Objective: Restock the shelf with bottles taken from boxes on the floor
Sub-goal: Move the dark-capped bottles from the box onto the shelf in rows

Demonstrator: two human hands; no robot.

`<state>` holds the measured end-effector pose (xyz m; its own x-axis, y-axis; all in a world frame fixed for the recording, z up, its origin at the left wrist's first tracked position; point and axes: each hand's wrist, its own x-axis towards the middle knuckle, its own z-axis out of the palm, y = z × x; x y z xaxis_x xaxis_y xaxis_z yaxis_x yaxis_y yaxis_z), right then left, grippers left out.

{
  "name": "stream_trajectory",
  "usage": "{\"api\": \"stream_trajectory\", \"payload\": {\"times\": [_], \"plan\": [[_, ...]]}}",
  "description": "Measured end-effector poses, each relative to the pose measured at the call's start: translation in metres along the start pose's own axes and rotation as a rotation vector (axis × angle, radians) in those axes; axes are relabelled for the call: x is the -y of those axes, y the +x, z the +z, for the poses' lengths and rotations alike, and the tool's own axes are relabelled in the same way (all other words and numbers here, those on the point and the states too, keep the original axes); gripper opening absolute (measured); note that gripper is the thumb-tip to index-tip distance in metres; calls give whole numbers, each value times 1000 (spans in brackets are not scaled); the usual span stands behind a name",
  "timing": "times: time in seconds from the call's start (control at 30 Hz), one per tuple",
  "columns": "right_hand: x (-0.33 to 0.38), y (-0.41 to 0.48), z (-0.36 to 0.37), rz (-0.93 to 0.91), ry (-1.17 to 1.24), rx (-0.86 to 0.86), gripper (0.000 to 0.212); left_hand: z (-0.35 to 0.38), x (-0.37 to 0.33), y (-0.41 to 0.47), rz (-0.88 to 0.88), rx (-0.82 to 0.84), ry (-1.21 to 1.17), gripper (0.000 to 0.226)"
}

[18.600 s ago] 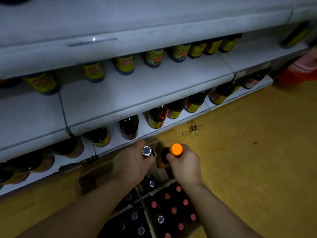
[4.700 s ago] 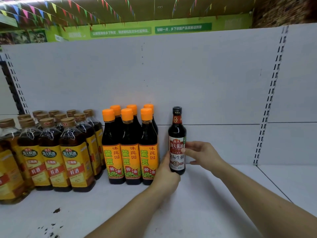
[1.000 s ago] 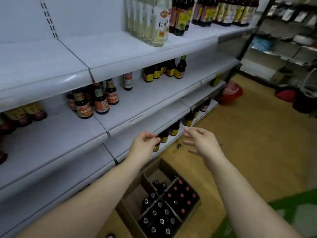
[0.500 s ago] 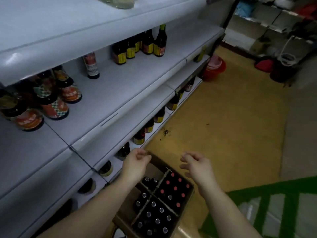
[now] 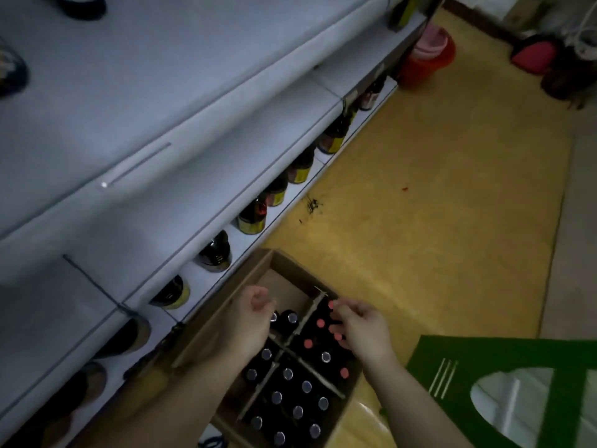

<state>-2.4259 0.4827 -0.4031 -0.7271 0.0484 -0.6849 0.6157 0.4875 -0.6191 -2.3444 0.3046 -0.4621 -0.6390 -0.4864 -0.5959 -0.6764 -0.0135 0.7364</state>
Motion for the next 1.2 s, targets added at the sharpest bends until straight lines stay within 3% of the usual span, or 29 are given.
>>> {"api": "stream_trajectory", "payload": {"times": [0.17,0.4,0.63,0.87,1.03,1.2], "plan": [[-60,78,32,38,-34,33,10,43,68,42,-49,-3,-16,9],[-146,164,82,52,-104,68,23,107,143,105,-79,-41,-40,14],[-199,220,116,-54,-347,70,41,144,195,157,-44,-52,67,20],[-220,254,139,-315,-923,47,47,151,221,182,8,-91,393,39],[-226,270,151,-379,-1051,49,41,155,236,194,117,-83,508,30],[-235,280,157,-377,-1034,96,36,153,236,202,214,-60,731,38]]}}
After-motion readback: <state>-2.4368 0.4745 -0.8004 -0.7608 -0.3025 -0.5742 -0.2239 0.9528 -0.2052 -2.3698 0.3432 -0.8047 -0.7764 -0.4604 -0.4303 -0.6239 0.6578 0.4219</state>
